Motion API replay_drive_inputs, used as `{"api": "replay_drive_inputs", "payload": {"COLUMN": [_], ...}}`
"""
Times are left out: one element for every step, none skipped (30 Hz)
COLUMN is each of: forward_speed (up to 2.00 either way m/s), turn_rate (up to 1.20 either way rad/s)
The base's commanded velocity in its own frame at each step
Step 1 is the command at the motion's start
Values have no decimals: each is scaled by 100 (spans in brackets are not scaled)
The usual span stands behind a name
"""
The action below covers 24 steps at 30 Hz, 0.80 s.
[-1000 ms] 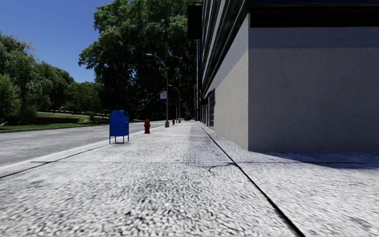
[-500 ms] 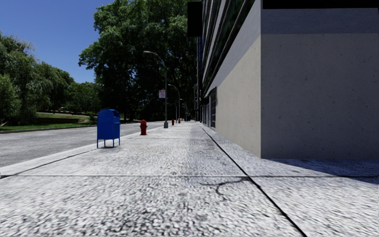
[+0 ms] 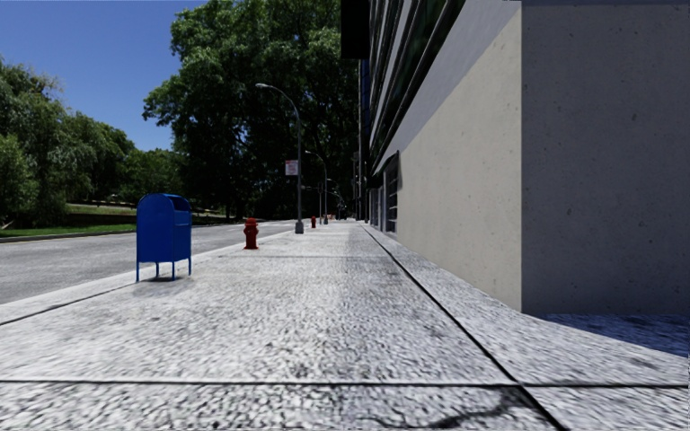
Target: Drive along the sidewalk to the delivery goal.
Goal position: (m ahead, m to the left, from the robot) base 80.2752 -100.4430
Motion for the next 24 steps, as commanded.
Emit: {"api": "replay_drive_inputs", "payload": {"forward_speed": [200, 200, 200, 200, 200, 200, 200, 200, 200, 200, 200, 200, 200, 200, 200, 200, 200, 200, 200, 200, 200, 200, 200, 200], "turn_rate": [0, 0, 0, 0, 0, 0, 0, 0, 0, 0, 0, 0, 0, 0, 0, 0, 0, 0, 0, 0, 0, -4, -4, -13]}}
